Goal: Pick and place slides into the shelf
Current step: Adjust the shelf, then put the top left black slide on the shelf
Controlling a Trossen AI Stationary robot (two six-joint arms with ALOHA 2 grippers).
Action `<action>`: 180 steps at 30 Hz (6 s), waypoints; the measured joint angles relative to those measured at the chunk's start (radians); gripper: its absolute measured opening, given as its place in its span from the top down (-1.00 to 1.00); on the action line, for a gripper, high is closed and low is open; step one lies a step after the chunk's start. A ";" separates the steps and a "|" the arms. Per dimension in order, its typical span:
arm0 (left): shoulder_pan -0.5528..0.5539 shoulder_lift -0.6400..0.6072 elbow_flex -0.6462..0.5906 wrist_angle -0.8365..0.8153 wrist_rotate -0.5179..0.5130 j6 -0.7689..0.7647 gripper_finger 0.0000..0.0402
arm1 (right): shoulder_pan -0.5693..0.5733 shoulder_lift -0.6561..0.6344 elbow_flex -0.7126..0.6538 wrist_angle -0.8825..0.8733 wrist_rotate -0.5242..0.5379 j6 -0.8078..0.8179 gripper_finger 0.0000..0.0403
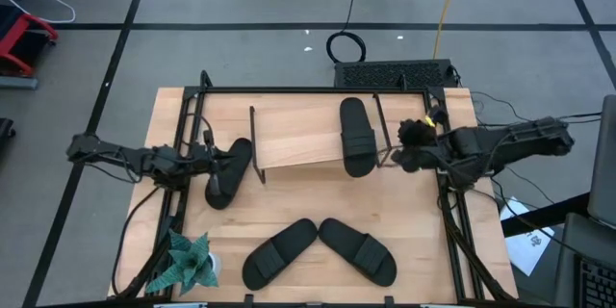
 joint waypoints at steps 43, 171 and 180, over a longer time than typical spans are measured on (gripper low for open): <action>-0.093 0.683 0.050 0.405 0.050 -0.198 0.90 | -0.251 -0.105 -0.223 0.277 -0.329 -0.373 1.00; -0.027 0.187 0.371 -0.487 0.030 0.015 1.00 | 0.002 -0.675 -0.813 1.281 -1.134 -0.646 1.00; 0.007 0.226 0.471 -0.561 -0.168 -0.111 1.00 | 0.002 -0.675 -0.813 1.321 -1.135 -0.697 1.00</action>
